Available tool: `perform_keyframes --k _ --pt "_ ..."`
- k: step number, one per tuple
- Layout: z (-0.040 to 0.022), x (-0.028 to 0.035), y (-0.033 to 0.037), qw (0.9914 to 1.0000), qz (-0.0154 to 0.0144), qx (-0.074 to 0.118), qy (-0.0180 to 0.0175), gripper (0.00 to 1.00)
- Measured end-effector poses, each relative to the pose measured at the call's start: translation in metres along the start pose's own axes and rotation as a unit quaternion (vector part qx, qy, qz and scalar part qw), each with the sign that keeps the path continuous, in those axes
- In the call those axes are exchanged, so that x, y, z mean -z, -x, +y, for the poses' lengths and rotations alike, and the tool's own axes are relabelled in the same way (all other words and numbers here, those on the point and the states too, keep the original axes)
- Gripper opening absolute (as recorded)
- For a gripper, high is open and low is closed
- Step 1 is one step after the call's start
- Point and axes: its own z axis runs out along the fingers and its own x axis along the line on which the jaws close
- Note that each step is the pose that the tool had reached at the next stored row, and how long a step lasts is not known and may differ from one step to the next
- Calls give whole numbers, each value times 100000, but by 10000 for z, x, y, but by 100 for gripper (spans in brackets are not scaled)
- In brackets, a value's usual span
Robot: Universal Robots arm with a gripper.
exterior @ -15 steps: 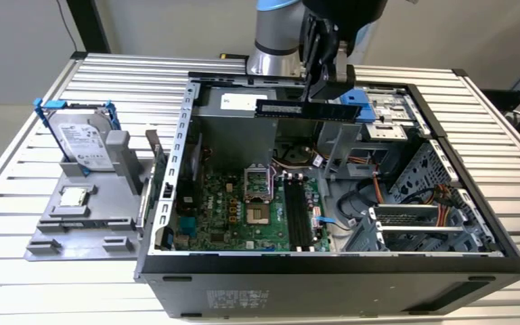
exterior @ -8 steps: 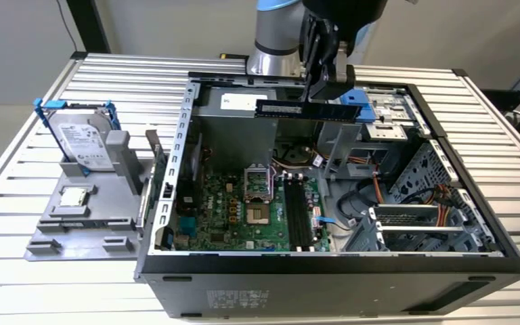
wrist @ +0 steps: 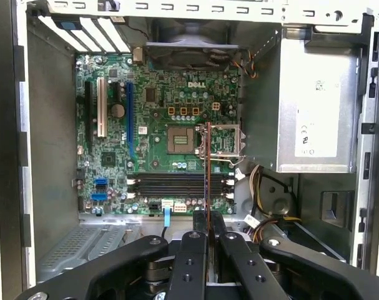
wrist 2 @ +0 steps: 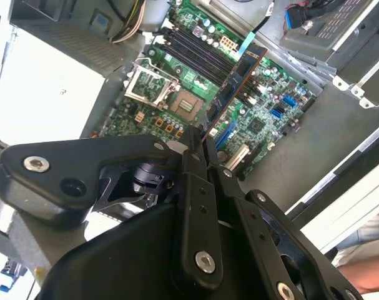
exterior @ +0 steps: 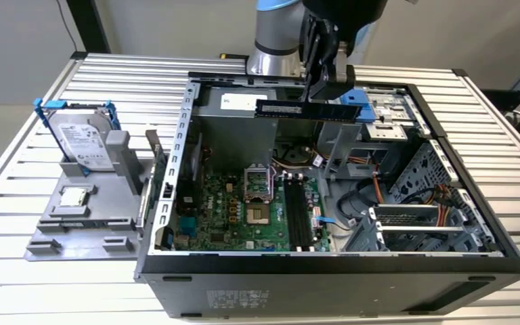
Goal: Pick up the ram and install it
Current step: 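Insert the ram into the slot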
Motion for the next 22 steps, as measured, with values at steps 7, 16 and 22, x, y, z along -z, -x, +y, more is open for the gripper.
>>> perform_keyframes --k 7,16,22 --pt "0 -1 0 99852 -130 -5430 -215 0" --pt "0 -1 0 99144 -306 -13043 -511 0" --pt "0 -1 0 98334 -424 -18158 -710 0"
